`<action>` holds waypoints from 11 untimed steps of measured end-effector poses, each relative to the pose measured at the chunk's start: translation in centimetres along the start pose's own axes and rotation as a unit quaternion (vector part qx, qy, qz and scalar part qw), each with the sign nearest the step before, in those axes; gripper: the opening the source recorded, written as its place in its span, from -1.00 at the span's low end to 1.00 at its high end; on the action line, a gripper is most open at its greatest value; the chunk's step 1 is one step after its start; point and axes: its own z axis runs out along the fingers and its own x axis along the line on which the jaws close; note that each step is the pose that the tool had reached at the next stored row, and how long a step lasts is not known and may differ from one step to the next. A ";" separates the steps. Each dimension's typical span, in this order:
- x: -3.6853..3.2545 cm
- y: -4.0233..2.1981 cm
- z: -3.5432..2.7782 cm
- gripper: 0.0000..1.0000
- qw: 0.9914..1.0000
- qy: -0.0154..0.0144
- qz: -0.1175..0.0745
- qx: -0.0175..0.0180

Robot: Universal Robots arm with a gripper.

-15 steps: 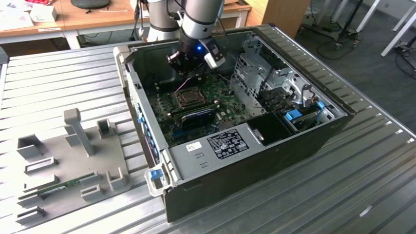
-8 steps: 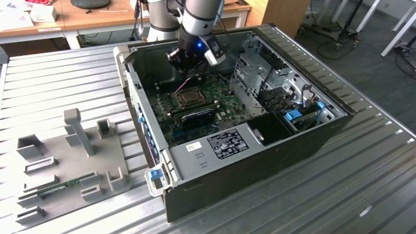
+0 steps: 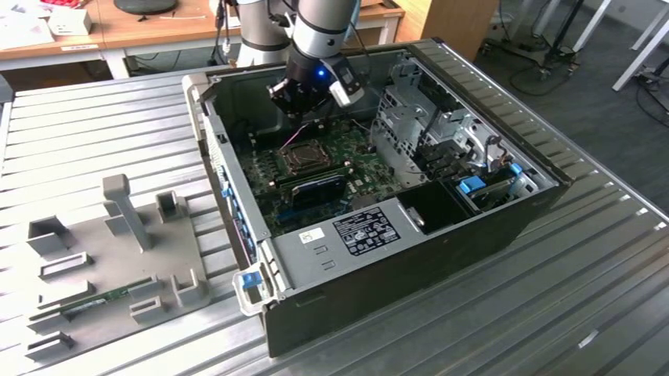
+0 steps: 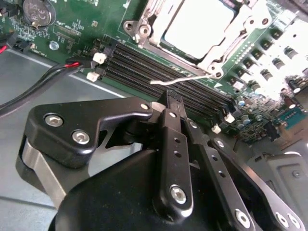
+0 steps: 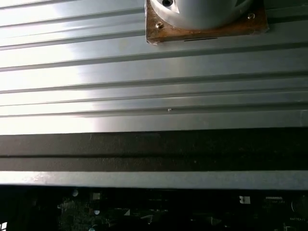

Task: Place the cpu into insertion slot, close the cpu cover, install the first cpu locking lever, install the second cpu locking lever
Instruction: 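Install the first cpu locking lever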

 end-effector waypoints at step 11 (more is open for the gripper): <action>0.05 -0.67 0.18 -0.80 1.000 0.000 0.000 0.000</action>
